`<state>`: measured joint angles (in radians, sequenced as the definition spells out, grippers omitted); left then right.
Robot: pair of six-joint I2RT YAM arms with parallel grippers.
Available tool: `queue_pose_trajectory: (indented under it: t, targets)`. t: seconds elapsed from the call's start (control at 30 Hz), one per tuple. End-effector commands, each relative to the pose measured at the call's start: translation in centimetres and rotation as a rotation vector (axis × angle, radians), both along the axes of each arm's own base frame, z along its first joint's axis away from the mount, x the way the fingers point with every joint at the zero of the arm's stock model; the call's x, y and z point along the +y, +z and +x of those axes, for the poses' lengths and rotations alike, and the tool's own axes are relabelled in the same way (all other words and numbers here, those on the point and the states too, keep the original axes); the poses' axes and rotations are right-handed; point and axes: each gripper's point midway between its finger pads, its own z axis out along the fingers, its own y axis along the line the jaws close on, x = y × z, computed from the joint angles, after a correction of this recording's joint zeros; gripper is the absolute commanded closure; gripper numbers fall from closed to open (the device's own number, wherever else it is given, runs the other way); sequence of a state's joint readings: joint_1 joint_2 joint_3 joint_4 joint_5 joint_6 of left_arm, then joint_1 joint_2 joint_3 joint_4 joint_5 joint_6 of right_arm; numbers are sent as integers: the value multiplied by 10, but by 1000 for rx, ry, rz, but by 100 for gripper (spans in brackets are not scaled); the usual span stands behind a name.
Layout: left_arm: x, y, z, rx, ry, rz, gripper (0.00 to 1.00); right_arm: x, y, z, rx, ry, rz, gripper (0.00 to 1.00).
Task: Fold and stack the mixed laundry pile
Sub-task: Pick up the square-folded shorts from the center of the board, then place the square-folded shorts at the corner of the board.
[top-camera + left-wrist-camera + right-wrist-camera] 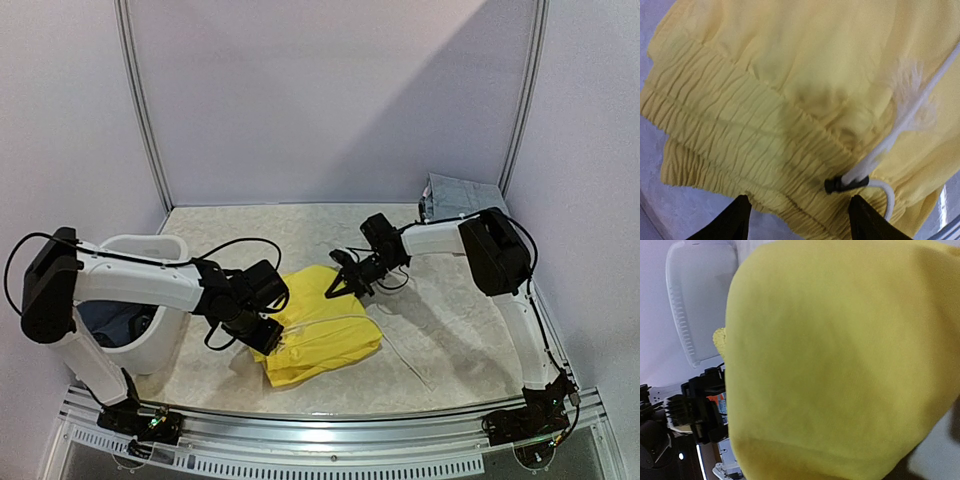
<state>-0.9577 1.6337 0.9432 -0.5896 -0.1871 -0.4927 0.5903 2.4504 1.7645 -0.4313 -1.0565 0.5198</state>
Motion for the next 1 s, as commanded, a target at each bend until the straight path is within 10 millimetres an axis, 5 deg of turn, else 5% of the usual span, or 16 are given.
queue_pose_trajectory:
  t: [0.0, 0.2, 0.43, 0.97]
  targets:
    - [7, 30, 0, -66, 15, -6, 24, -32, 18, 19, -140, -10, -165, 100]
    - [30, 66, 14, -209, 96, 21, 1, -70, 31, 46, -266, -22, -312, 100]
    - [49, 90, 16, -291, 146, 13, 0, -116, 51, 87, -442, -85, -504, 100]
    - [63, 94, -4, -252, 166, -53, 1, -207, 107, 180, -730, -264, -785, 100]
